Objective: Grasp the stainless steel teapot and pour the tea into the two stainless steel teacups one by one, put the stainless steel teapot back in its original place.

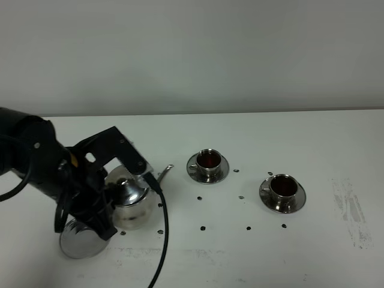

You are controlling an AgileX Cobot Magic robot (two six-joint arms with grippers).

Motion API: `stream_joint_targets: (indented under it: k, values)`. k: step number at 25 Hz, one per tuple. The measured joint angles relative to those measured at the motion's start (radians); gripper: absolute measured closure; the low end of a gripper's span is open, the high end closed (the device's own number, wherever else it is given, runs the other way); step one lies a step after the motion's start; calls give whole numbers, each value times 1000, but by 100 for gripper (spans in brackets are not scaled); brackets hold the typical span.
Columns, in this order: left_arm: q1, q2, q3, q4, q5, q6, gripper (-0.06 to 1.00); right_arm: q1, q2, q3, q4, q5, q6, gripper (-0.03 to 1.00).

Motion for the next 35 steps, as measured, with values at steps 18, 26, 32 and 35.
stream_joint_targets:
  k: [18, 26, 32, 35]
  values:
    - [193, -56, 228, 17, -134, -272, 71, 0, 0, 0, 7, 0, 0, 52]
    - [193, -23, 233, 17, -180, -275, 71, 0, 0, 0, 8, 0, 0, 52]
    - [193, 5, 233, 25, -207, -276, 71, 0, 0, 0, 10, 0, 0, 52]
    - [193, 26, 233, 25, -207, -276, 71, 0, 0, 0, 11, 0, 0, 52]
